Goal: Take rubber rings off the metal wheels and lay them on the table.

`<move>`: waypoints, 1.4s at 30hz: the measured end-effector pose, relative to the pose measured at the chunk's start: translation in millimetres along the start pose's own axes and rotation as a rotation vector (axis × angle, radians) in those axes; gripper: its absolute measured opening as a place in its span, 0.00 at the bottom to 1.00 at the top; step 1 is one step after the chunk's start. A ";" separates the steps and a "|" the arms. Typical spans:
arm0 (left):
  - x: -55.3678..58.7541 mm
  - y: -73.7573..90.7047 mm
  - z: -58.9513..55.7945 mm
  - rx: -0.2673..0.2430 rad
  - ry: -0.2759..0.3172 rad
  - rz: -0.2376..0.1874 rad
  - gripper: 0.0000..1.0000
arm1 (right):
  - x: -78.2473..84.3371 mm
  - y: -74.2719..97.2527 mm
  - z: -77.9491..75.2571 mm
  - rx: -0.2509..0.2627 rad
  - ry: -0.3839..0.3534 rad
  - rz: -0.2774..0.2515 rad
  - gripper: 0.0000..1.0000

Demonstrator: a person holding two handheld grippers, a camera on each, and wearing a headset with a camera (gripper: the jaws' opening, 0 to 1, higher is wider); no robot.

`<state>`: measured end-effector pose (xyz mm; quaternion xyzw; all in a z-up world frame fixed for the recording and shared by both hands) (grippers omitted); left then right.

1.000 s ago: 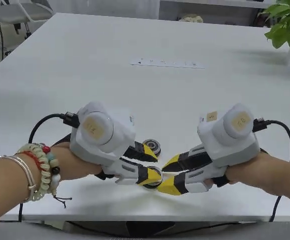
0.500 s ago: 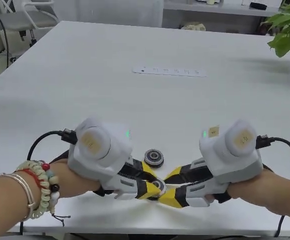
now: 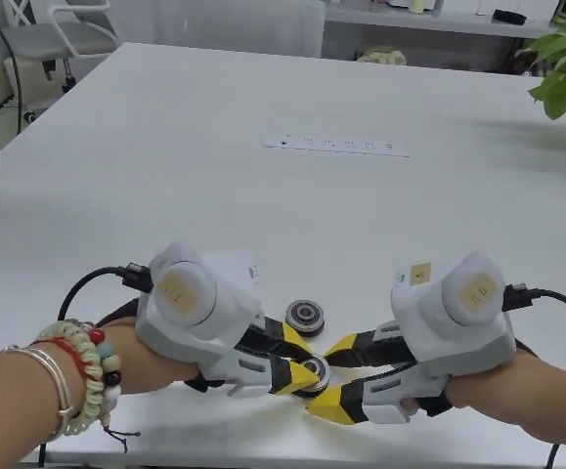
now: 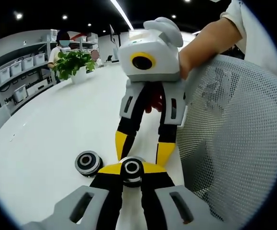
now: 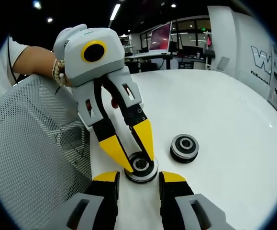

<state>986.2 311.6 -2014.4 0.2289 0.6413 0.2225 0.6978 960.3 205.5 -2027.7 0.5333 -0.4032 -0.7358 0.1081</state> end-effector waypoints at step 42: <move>6.1 0.5 5.2 0.016 0.012 -0.027 0.08 | 4.5 10.7 -6.4 -0.020 0.067 0.021 0.10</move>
Point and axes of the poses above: the centre of the closed fingertips' face, and the gripper's own axes: y roughly backward along the fingers, z roughly to its left, x roughly out of its underside, the point moved 8 cm from there along y, roughly backward along the fingers, and after that the axes turned 4 degrees about z, right-handed, at the moved point
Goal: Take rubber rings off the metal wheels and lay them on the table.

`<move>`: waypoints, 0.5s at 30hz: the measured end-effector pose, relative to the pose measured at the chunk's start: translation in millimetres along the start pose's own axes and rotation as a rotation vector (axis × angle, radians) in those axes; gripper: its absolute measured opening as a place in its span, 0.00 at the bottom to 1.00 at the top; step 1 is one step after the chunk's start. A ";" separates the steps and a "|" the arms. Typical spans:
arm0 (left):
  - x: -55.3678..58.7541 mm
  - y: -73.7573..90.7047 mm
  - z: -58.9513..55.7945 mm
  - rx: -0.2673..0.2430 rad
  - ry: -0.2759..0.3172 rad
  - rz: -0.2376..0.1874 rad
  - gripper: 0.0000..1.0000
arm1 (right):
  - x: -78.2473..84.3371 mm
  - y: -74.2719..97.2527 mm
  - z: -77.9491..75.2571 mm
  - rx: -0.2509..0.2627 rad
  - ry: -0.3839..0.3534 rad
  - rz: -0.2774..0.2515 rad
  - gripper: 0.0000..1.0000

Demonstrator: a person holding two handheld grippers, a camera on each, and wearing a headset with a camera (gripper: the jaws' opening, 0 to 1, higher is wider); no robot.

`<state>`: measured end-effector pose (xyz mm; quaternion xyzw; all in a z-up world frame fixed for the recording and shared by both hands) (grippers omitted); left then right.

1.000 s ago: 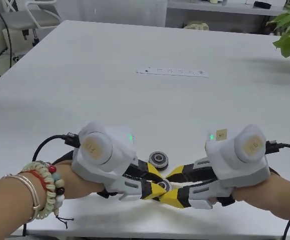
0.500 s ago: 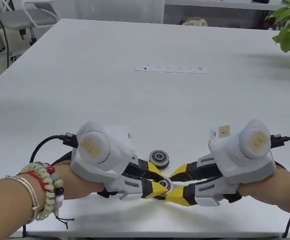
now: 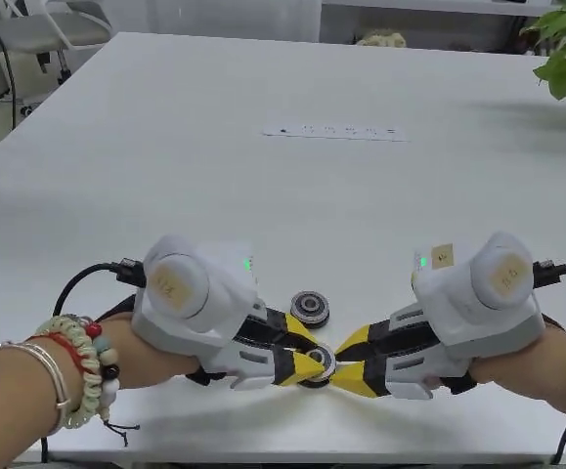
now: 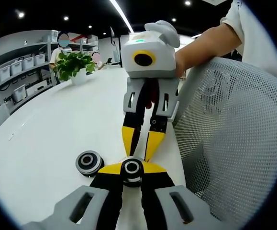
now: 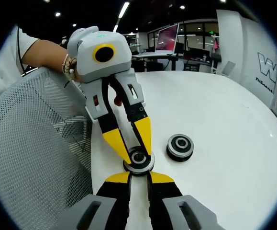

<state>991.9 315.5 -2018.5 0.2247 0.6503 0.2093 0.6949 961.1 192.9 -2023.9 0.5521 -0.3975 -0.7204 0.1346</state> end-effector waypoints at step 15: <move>1.0 0.6 0.9 -0.003 0.002 0.002 0.08 | 0.9 -1.4 3.2 -0.013 -0.082 0.010 0.09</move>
Point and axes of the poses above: the centre of the closed fingertips' face, and the gripper's own axes: y roughly backward along the fingers, z roughly to its left, x roughly out of its underside, the point moved 8 cm from there along y, roughly backward along the fingers, and after that the axes turned 4 degrees about z, right-handed, at the moved point
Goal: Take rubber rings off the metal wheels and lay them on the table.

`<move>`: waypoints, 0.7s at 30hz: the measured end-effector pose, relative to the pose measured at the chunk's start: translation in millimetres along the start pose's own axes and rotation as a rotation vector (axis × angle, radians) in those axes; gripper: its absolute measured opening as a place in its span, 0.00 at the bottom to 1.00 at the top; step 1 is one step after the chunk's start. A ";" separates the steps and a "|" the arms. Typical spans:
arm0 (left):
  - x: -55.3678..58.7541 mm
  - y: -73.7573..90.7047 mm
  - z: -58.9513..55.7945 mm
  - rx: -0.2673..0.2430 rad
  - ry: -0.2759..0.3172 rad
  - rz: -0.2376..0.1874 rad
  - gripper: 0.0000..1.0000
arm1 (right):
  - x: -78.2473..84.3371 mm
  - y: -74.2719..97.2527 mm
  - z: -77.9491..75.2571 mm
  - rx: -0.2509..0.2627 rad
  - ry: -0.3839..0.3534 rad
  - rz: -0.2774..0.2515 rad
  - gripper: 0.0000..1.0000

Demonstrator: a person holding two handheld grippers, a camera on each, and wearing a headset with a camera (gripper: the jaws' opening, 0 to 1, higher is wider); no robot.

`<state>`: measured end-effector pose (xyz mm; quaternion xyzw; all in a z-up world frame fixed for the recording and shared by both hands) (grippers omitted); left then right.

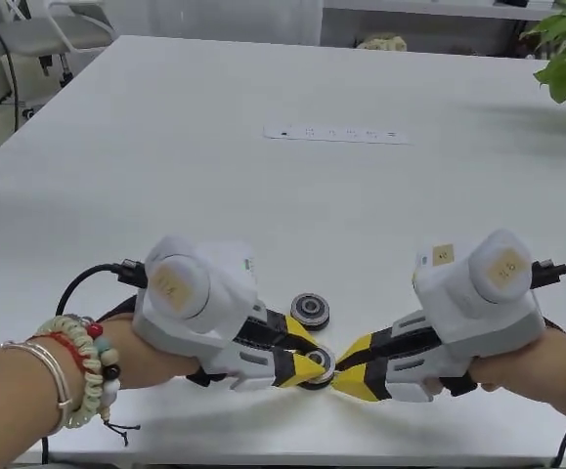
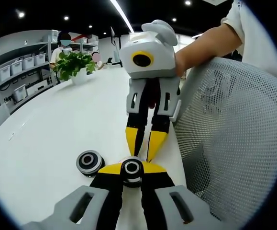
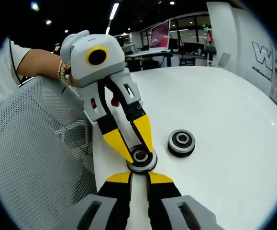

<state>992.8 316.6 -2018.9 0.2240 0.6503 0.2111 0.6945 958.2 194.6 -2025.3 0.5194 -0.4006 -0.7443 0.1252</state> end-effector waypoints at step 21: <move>1.1 1.5 1.6 -0.009 0.009 -0.003 0.08 | -10.7 -12.4 8.1 0.068 0.059 -0.044 0.39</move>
Point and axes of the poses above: the centre of the closed fingertips' face, and the gripper's own axes: y roughly backward along the fingers, z roughly to its left, x roughly out of its underside, the point moved 8 cm from there along y, roughly backward along the fingers, and after that the axes turned 4 degrees about z, right-handed, at the moved point
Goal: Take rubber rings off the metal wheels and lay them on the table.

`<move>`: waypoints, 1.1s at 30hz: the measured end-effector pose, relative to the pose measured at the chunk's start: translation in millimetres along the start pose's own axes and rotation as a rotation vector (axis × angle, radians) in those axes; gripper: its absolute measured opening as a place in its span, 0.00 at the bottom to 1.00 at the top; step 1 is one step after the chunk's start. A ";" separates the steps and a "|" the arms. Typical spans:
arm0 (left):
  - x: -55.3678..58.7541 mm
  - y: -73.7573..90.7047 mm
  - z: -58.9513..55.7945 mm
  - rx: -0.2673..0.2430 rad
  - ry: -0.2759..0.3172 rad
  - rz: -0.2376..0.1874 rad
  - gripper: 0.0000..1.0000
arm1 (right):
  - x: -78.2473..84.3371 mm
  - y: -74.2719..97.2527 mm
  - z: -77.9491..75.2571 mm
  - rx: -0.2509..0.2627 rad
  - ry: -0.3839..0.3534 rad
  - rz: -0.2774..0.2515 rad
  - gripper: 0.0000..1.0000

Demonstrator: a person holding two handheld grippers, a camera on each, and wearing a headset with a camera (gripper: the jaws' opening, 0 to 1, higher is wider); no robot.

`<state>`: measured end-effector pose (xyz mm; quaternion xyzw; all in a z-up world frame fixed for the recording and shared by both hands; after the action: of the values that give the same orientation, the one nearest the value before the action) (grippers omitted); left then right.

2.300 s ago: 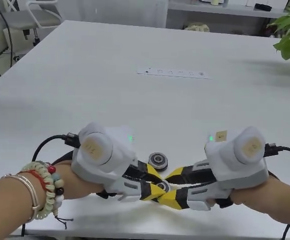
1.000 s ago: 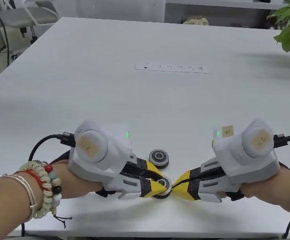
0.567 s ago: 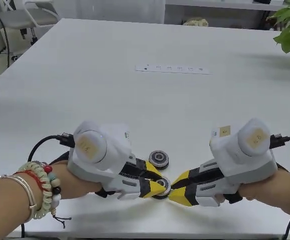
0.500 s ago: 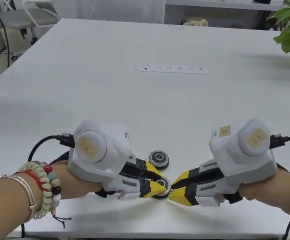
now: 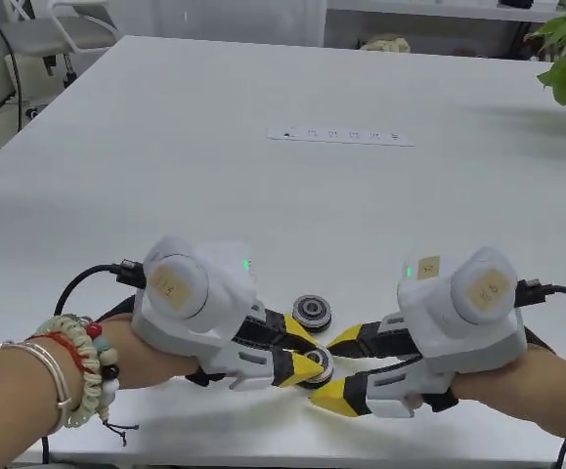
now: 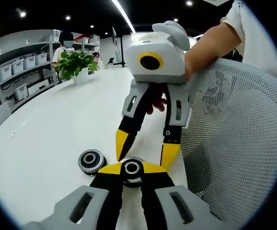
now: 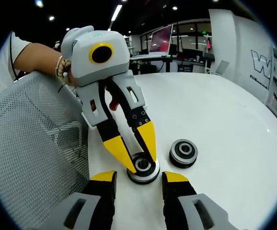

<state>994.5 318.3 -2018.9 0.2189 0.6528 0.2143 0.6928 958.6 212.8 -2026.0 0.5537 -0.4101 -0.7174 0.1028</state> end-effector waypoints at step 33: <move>0.2 0.5 0.3 -0.001 0.002 0.000 0.08 | 9.4 8.5 -10.4 -0.021 -0.036 0.027 0.10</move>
<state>994.8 318.8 -2018.7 0.2182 0.6533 0.2148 0.6924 961.7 196.8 -2027.2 0.5339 -0.4119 -0.7301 0.1110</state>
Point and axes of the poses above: the centre of the closed fingertips' face, and the gripper's own axes: y roughly backward along the fingers, z roughly to its left, x roughly out of its underside, the point moved 8 cm from there along y, roughly backward along the fingers, and after that the axes turned 4 degrees about z, right-handed, at the moved point
